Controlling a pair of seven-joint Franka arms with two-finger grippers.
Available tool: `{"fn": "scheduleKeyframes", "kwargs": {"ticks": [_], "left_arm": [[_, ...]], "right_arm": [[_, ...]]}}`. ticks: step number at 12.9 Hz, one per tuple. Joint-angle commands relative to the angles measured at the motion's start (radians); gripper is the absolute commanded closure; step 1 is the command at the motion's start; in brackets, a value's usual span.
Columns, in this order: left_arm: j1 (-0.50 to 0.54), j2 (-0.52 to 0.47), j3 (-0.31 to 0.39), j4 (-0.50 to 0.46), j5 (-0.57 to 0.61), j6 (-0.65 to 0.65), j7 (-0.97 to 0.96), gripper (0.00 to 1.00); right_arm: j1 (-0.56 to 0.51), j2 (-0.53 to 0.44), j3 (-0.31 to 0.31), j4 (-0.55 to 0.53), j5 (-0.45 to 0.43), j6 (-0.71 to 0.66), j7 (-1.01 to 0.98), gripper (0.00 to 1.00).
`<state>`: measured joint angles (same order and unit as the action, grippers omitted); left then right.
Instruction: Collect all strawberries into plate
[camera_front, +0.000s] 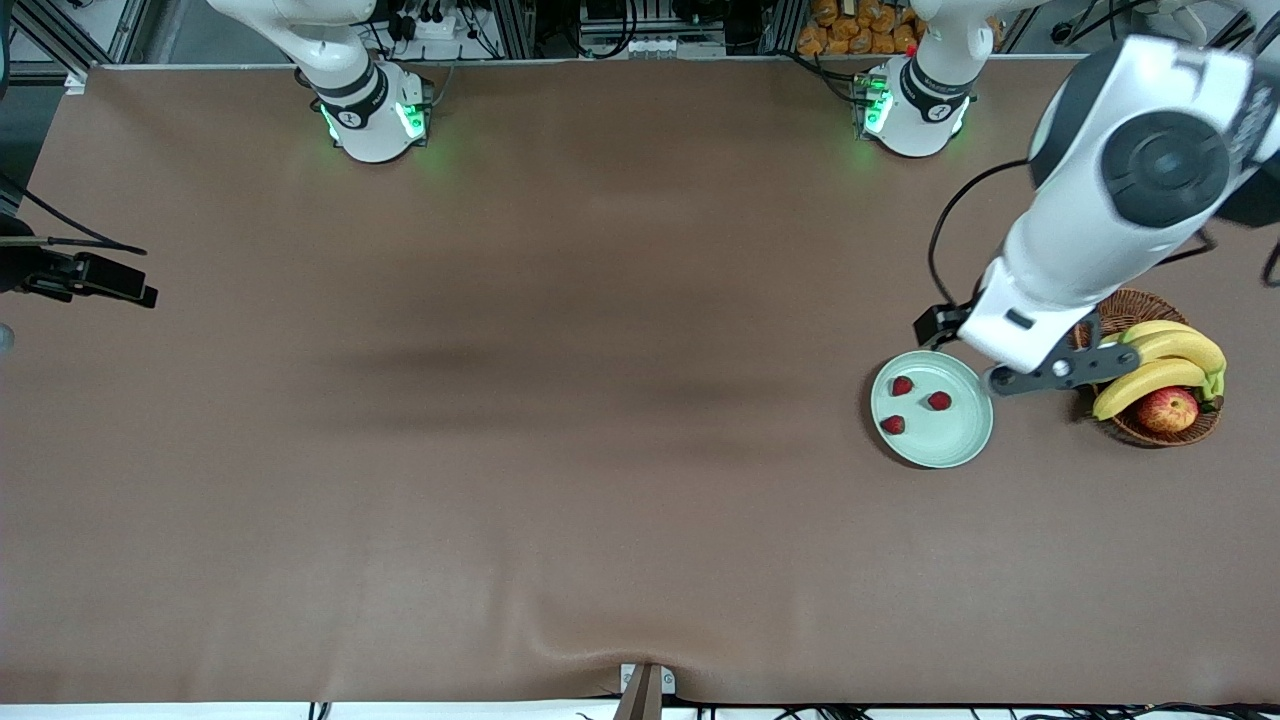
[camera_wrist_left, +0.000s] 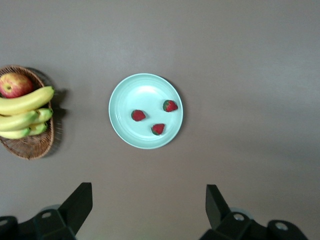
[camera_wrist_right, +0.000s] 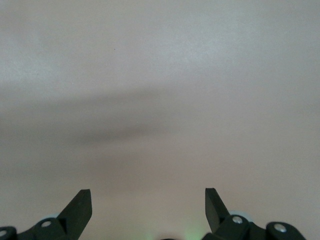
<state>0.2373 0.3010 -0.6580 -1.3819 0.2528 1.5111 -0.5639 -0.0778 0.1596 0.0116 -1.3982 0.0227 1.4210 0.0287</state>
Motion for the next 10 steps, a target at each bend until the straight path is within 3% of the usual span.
{"fn": "scheduleKeyframes", "kwargs": {"ticks": [1, 4, 5, 8, 10], "left_arm": [[0.068, -0.043, -0.009, 0.018, -0.073, -0.029, 0.1, 0.0], [0.034, -0.108, 0.062, 0.021, -0.108, -0.037, 0.176, 0.0], [-0.01, -0.149, 0.137, 0.018, -0.153, -0.051, 0.179, 0.0], [-0.215, -0.215, 0.487, 0.011, -0.277, -0.078, 0.328, 0.0], [-0.274, -0.25, 0.601, -0.002, -0.293, -0.101, 0.425, 0.0]], "right_arm": [[-0.014, -0.02, 0.016, -0.013, 0.013, -0.004, -0.012, 0.0], [-0.007, -0.022, 0.022, -0.013, -0.027, -0.004, -0.012, 0.0], [-0.008, -0.022, 0.022, -0.013, -0.027, -0.004, -0.012, 0.0], [-0.008, -0.022, 0.021, -0.015, -0.03, 0.001, -0.013, 0.0], [-0.007, -0.02, 0.022, -0.015, -0.03, 0.001, -0.012, 0.0]]}}
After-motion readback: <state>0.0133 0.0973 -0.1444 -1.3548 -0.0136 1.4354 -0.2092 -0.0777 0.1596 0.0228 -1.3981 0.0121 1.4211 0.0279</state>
